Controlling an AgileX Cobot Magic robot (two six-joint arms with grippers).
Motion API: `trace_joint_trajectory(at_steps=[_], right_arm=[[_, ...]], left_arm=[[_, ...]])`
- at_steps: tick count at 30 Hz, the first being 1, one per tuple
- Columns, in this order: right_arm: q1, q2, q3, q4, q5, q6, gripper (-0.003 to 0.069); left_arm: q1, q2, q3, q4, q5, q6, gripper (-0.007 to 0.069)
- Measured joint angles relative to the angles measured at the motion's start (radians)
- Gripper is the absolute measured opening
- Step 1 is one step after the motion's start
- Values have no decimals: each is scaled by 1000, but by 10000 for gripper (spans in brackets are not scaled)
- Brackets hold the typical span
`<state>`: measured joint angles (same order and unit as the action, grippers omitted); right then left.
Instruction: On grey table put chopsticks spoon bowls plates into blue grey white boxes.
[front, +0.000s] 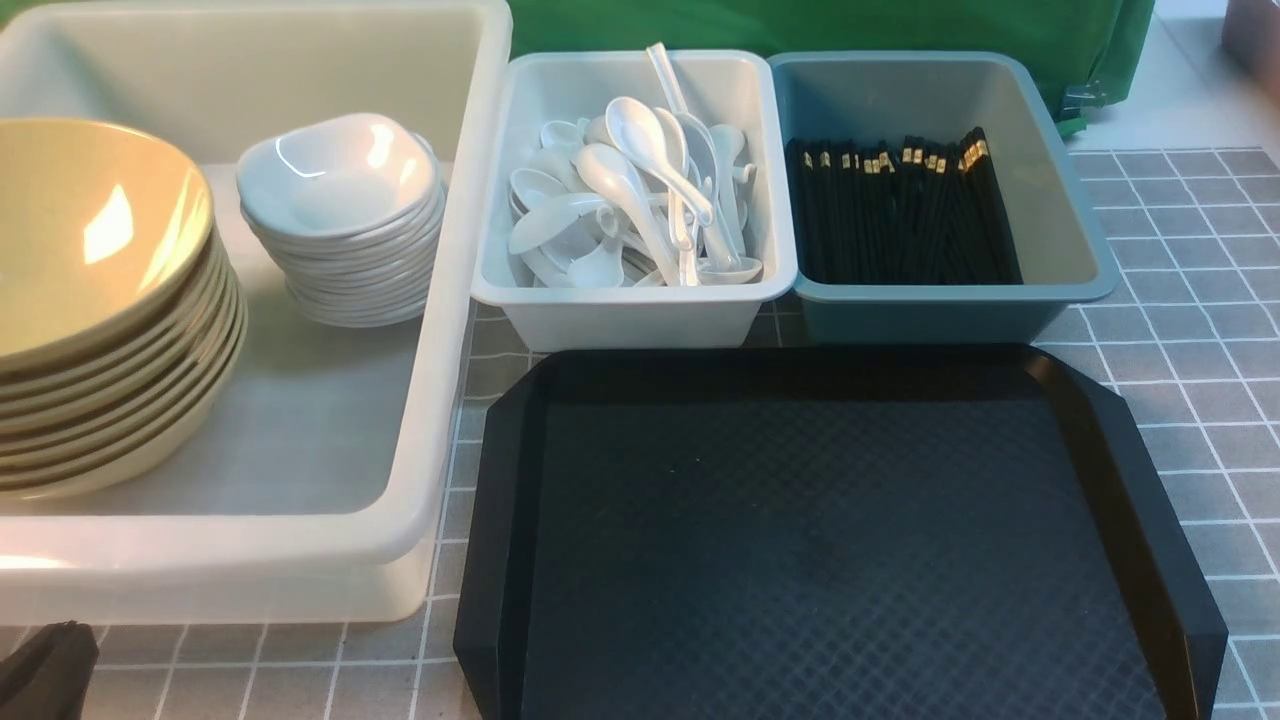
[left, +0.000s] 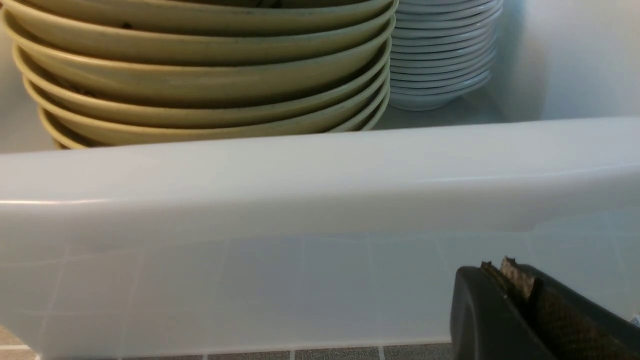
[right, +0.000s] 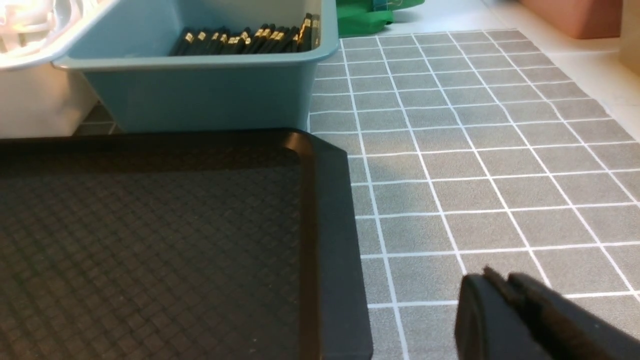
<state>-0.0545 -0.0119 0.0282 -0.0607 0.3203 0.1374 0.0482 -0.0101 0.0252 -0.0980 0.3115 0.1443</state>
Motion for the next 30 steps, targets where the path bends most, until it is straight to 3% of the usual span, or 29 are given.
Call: trace_joint_trajectory(at_steps=[30], right_arm=[[0, 0, 0, 0, 0, 0, 111]], left_arm=[[0, -1, 0, 0, 0, 0, -11]])
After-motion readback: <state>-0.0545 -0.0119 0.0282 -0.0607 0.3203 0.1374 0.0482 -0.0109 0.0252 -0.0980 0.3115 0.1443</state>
